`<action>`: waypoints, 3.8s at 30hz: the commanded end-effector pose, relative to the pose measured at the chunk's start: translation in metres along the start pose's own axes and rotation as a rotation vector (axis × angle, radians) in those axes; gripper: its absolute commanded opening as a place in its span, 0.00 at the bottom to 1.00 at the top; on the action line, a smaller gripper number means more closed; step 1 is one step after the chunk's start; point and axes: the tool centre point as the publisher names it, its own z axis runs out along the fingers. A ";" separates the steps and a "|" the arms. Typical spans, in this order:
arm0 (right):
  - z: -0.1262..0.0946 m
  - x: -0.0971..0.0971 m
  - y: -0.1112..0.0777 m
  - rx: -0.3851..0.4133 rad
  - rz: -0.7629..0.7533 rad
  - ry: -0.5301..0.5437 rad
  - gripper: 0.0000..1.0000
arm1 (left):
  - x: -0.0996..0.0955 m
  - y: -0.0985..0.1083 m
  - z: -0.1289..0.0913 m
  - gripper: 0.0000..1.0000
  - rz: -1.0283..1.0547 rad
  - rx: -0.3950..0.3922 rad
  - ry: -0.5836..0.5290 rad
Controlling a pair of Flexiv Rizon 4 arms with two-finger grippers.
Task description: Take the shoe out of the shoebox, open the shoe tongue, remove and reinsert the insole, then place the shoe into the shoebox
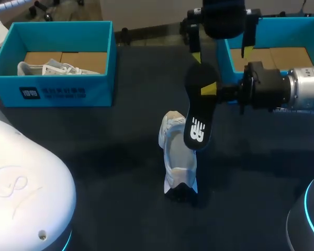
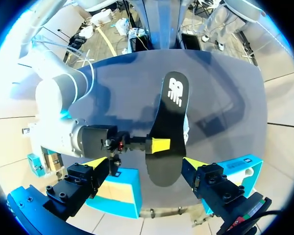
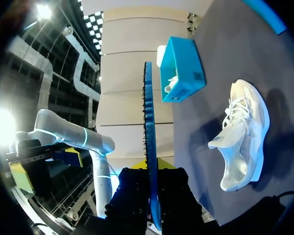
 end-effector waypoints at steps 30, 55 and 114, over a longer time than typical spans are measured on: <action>-0.021 0.010 -0.004 -0.046 0.045 -0.021 0.00 | 0.080 -0.001 -0.017 1.00 -0.008 -0.052 -0.748; -0.027 0.011 0.005 -0.035 0.044 0.002 0.00 | 0.079 -0.010 -0.013 1.00 0.077 -0.036 -0.836; 0.024 0.068 0.024 -0.065 0.053 0.038 0.00 | 0.083 0.044 0.031 1.00 -0.077 -0.101 -1.205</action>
